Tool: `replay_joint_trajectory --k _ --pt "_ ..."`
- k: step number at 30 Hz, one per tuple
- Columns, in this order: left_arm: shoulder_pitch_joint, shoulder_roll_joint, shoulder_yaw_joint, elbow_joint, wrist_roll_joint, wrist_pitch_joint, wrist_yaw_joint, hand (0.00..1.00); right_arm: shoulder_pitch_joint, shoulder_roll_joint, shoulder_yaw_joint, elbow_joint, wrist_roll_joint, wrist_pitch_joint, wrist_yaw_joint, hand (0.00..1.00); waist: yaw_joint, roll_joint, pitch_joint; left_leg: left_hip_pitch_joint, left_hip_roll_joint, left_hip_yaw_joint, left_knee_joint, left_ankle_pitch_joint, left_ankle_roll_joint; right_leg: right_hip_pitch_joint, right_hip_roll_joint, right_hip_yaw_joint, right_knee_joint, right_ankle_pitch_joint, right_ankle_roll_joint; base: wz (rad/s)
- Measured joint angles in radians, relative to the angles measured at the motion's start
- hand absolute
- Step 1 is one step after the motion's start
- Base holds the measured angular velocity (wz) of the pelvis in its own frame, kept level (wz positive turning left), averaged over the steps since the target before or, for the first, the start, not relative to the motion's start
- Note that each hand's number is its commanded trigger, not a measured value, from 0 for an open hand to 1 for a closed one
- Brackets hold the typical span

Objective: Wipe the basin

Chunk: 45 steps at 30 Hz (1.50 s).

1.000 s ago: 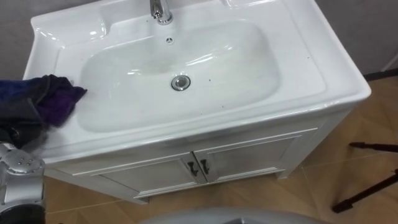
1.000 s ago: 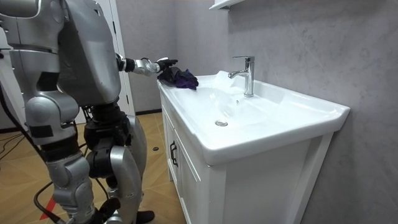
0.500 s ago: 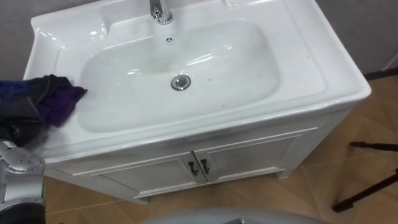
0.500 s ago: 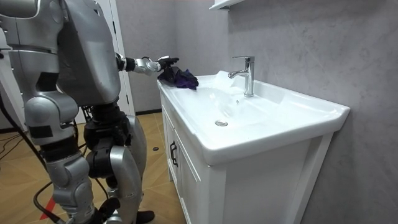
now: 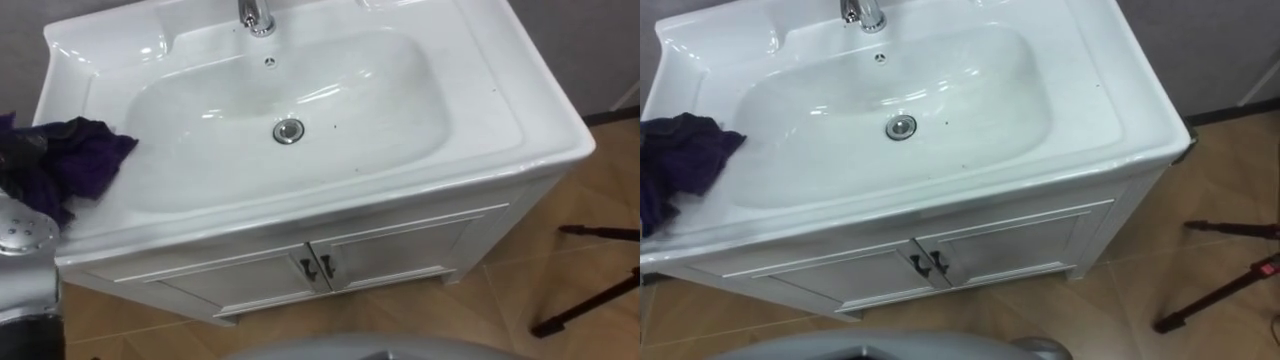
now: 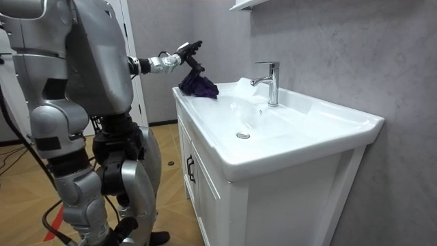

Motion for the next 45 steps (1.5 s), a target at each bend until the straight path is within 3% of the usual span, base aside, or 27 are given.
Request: replay_joint_trajectory --k 6,10,13,19,22,29,38,42,43,45 --pt "-0.002 -0.001 0.08 -0.061 -0.081 -0.002 -0.002 0.0 0.001 0.003 -0.002 -0.003 -0.031 0.003 0.011 0.0 0.012 -0.004 -0.0036 0.001 0.0 0.002 0.0 0.0 0.0 -0.001 0.0 0.0 0.001 -0.003 -0.003 -0.01" --pt "-0.002 -0.001 0.094 -0.064 -0.093 -0.002 0.0 0.0 -0.002 0.01 -0.001 -0.01 -0.029 0.003 0.009 0.0 0.018 -0.009 -0.011 0.001 0.001 -0.001 0.0 0.0 0.0 -0.001 0.0 0.0 0.001 -0.004 -0.004 0.0" --pt "-0.002 -0.001 0.105 -0.068 -0.093 -0.002 0.005 0.0 0.006 0.017 -0.002 -0.03 -0.032 0.002 0.008 0.0 0.021 -0.014 -0.0122 0.001 0.001 -0.003 0.0 0.0 0.0 -0.001 0.0 0.001 0.001 -0.004 -0.005 0.0" --pt "-0.002 -0.001 0.121 -0.068 -0.125 -0.016 0.037 0.0 0.026 0.028 -0.001 -0.036 -0.033 0.0 -0.003 0.0 0.039 -0.012 -0.012 0.002 -0.001 -0.023 0.0 0.0 0.0 0.0 0.0 0.001 0.001 -0.004 -0.005 0.0" --pt "0.004 -0.001 0.138 -0.068 -0.172 -0.016 0.061 0.0 0.028 0.027 -0.001 -0.034 -0.032 0.001 -0.013 0.0 0.043 -0.004 -0.008 0.0 -0.001 -0.022 0.0 0.0 0.0 0.0 0.0 -0.001 0.002 -0.004 -0.005 0.04" --pt "0.041 -0.001 0.206 -0.068 -0.242 -0.039 0.112 0.0 0.032 0.026 -0.003 -0.024 -0.031 0.002 -0.037 0.0 0.043 0.008 -0.0113 -0.007 -0.001 -0.018 0.003 0.0 0.0 -0.004 -0.001 -0.005 0.002 -0.005 -0.005 0.02" --pt "0.053 -0.002 0.283 -0.139 -0.554 -0.062 0.091 0.0 0.035 0.021 -0.022 -0.017 -0.017 0.004 -0.008 0.0 0.074 0.007 -0.0095 -0.008 -0.001 -0.018 0.003 0.0 0.0 -0.003 -0.002 -0.018 0.006 -0.009 -0.004 0.04" --pt "0.053 -0.002 0.277 -0.14 -0.724 -0.065 0.054 0.0 0.046 0.026 -0.022 -0.037 -0.02 0.011 -0.001 0.0 0.078 0.008 -0.0071 -0.007 -0.005 -0.018 0.004 0.0 0.0 -0.002 -0.005 -0.026 0.017 -0.017 -0.001 0.09" --pt "0.053 -0.002 0.274 -0.14 -0.742 -0.065 0.049 0.0 0.045 0.025 -0.022 -0.037 -0.02 0.014 -0.001 0.0 0.079 -0.005 -0.0059 -0.007 -0.005 -0.018 0.004 0.0 0.0 -0.003 -0.006 -0.026 0.018 -0.016 -0.001 0.05" --pt "0.053 -0.004 0.27 -0.141 -0.791 -0.061 0.022 0.0 0.044 0.025 -0.022 -0.042 -0.036 0.013 -0.001 0.0 0.08 -0.004 -0.0051 -0.007 -0.005 -0.019 0.005 0.0 0.0 -0.001 -0.006 -0.026 0.018 -0.016 -0.001 0.0"
